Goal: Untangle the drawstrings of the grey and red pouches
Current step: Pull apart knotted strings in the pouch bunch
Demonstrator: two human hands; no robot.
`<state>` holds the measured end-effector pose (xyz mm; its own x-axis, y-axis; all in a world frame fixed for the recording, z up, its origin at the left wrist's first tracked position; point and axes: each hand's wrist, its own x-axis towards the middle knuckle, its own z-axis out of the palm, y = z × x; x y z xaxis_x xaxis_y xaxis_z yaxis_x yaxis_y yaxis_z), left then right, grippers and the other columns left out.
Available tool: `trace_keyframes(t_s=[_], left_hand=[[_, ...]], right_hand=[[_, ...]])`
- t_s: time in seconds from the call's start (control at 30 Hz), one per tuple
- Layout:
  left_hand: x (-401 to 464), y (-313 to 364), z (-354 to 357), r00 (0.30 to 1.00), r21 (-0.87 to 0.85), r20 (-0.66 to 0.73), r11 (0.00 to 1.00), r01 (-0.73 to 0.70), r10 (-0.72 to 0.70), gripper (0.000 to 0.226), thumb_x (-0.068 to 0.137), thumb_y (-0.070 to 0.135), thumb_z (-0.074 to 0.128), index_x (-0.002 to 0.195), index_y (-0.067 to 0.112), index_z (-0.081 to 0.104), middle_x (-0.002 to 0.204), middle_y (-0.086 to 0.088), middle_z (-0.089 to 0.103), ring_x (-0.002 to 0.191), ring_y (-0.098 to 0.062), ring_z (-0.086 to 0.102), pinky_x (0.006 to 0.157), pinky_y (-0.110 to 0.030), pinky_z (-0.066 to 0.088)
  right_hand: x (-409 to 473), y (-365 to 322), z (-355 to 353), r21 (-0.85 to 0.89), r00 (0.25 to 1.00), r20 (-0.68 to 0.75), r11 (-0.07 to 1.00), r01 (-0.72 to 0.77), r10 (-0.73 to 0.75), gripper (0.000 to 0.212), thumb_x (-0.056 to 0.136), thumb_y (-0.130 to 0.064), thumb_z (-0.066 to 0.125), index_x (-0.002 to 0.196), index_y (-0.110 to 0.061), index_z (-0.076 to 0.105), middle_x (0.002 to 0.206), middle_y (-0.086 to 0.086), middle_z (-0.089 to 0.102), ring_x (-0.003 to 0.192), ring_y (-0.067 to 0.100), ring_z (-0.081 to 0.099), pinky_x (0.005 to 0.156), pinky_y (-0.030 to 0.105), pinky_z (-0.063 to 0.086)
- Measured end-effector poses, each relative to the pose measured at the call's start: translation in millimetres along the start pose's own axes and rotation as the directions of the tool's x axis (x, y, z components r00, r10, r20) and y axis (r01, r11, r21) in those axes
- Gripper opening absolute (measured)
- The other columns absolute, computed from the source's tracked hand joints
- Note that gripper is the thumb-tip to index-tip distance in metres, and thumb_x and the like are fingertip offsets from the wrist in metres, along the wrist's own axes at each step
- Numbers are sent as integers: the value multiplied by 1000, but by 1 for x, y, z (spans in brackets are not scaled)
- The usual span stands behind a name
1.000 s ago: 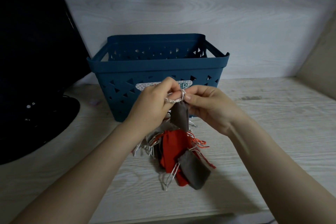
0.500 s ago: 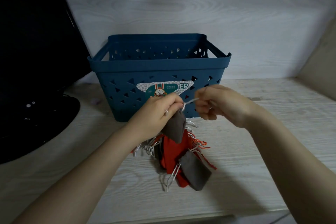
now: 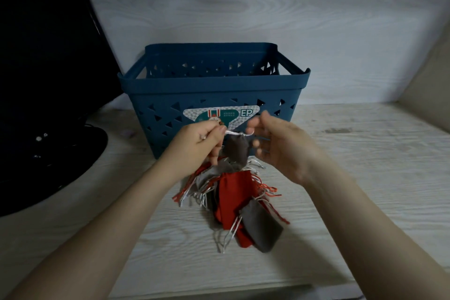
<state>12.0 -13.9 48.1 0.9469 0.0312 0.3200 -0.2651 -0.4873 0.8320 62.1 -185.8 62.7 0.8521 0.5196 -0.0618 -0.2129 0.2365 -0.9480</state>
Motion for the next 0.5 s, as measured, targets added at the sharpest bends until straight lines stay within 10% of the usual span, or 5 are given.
trace_keyframes(t_s=[0.2, 0.33, 0.5], left_hand=[[6, 7, 8, 970, 31, -201, 991, -132, 135, 32, 85, 29, 53, 55, 21, 54, 82, -4, 58, 78, -1, 53, 74, -15, 40], [5, 13, 15, 984, -166, -178, 985, -52, 22, 39, 94, 27, 50, 57, 16, 48, 57, 12, 56, 63, 4, 51, 64, -13, 39], [2, 11, 27, 984, -458, -127, 887, 57, -129, 12, 85, 27, 59, 82, 16, 57, 75, 1, 60, 72, -9, 55, 68, -22, 44]], right_hand=[[-6, 3, 19, -481, 934, 134, 802, 353, -330, 17, 89, -9, 58, 80, -2, 71, 56, -4, 55, 46, 4, 42, 46, 16, 34], [-4, 1, 23, -585, 904, 106, 709, 393, -413, 18, 86, -8, 63, 70, -14, 69, 60, -2, 60, 54, 1, 50, 55, 18, 42], [-3, 2, 20, -345, 960, -41, 906, 246, -277, 18, 89, -6, 57, 71, -8, 61, 51, -5, 48, 45, 5, 40, 47, 19, 33]])
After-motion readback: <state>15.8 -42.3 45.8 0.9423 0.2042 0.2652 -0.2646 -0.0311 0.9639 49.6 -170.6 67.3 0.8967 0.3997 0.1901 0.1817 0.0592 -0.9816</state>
